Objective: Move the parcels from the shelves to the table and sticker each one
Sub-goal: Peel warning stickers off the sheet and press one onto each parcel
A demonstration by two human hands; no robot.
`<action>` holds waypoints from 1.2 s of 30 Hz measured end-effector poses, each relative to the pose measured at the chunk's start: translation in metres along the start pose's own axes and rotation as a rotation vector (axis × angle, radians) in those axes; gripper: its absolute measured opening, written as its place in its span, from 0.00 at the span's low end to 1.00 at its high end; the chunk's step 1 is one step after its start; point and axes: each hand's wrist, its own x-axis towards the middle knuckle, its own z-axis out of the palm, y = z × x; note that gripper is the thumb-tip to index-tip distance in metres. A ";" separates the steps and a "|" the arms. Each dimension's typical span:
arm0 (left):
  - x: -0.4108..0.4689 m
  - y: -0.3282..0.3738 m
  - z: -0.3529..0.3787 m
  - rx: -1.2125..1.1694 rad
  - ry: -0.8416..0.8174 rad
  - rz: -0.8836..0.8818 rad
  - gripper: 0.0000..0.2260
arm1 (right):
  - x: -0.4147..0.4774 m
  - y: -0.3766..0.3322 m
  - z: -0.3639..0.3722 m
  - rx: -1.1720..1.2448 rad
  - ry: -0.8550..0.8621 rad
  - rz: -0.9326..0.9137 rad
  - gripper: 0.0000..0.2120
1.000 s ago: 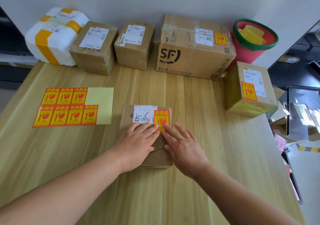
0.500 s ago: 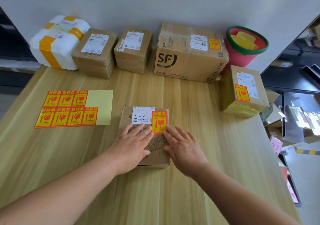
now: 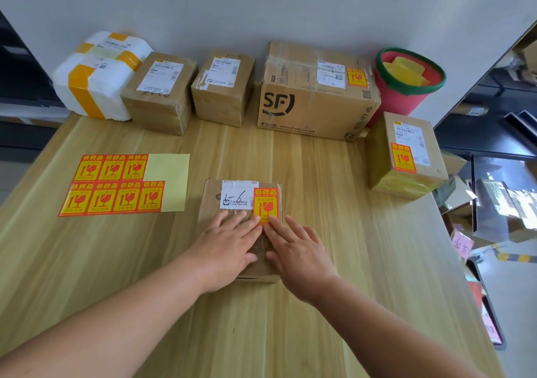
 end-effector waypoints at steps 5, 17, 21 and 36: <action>0.008 -0.009 -0.006 -0.027 0.052 -0.043 0.27 | 0.012 0.001 -0.010 0.082 -0.010 -0.004 0.40; 0.046 -0.029 -0.013 -0.044 0.020 -0.095 0.28 | 0.057 0.018 -0.023 0.055 -0.069 0.086 0.29; 0.033 -0.028 -0.005 -0.038 0.062 -0.033 0.34 | 0.038 0.013 -0.019 0.112 -0.017 0.062 0.35; 0.017 -0.017 0.001 -0.585 0.093 -0.481 0.39 | -0.006 0.003 -0.009 0.251 -0.071 0.015 0.60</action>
